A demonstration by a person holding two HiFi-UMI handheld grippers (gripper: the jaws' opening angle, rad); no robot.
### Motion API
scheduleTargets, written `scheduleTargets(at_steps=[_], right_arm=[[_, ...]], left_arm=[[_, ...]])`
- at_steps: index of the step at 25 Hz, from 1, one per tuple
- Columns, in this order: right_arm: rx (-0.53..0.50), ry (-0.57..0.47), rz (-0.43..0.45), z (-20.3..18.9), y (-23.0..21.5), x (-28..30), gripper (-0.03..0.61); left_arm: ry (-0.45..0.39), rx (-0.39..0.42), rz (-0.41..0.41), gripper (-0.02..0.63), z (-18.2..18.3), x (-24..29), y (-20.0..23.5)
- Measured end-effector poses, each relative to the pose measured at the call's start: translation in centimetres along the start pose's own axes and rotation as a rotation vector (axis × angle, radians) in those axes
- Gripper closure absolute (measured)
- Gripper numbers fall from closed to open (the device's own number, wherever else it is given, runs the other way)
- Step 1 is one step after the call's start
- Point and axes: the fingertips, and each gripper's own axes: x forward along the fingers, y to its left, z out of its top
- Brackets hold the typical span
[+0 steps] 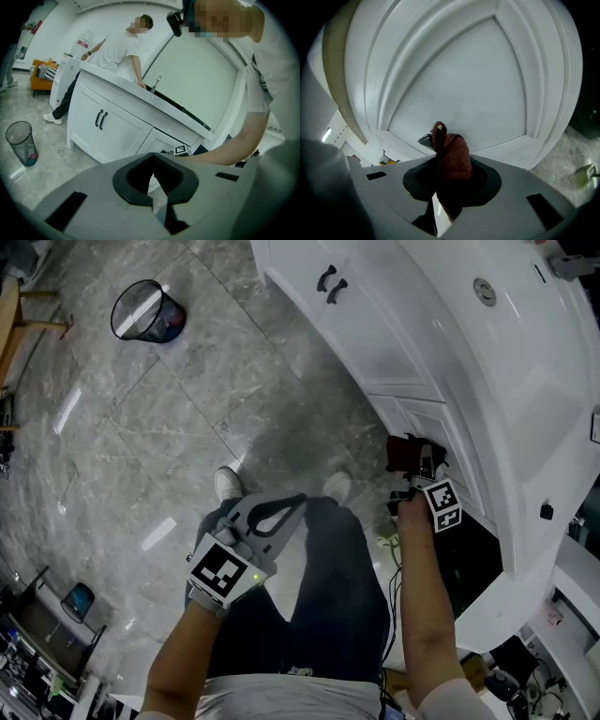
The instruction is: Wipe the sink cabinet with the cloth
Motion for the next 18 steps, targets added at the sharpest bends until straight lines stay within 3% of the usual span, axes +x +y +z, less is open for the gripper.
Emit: scheduleTargets(at_steps=[8,11,18], right_arm=[[0.133,0.075,0.022,-1.9,2.3,-2.3,0.480],[0.103,0.090,0.086,-2.3,5.5,-3.7,0.480],[-0.011,0.094,0.275,-0.5,16.8,-9.2,0.480]], left_arm=[[-0.011,0.053,0.008,0.603,2.4,-2.2,-0.1],[-0.002,0.065,0.022,0.603,3.2,-3.3,0.1],[-0.062,0.092,0.011,0.603,9.1,-5.6,-1.2]])
